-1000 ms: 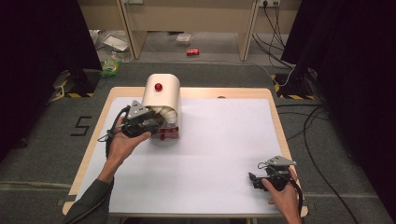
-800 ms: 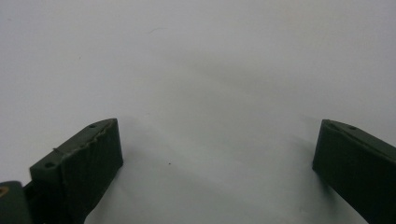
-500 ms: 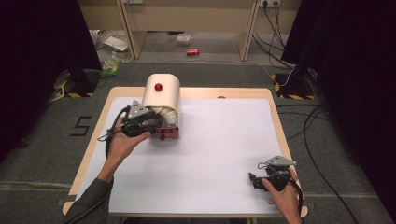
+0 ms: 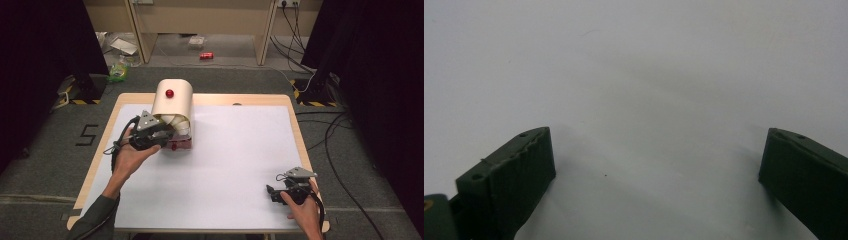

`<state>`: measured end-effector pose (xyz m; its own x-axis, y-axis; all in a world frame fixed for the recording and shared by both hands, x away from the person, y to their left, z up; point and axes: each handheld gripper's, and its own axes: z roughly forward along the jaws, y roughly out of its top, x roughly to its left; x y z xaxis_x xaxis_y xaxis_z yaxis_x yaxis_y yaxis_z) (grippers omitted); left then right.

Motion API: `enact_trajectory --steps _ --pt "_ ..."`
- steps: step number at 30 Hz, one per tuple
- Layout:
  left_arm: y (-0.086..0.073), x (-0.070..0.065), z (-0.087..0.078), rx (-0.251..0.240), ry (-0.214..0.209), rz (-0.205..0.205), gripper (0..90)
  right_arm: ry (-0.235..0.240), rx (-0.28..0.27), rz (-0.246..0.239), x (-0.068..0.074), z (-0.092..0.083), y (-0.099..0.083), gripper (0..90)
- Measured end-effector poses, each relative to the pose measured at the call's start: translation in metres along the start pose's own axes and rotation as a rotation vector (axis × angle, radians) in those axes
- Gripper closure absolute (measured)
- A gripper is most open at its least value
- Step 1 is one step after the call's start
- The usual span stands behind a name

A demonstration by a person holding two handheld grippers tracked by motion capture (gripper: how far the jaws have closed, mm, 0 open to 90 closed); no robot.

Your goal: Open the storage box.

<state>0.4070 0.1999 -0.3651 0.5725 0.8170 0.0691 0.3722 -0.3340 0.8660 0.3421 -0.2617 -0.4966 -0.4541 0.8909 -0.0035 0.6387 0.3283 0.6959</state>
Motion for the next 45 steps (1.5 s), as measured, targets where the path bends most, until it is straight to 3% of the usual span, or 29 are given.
enact_trajectory --steps 45 --pt "-0.014 -0.02 -0.021 0.029 -0.019 0.012 55.4 -0.001 0.001 0.002 0.0 0.0 0.0 1.8"
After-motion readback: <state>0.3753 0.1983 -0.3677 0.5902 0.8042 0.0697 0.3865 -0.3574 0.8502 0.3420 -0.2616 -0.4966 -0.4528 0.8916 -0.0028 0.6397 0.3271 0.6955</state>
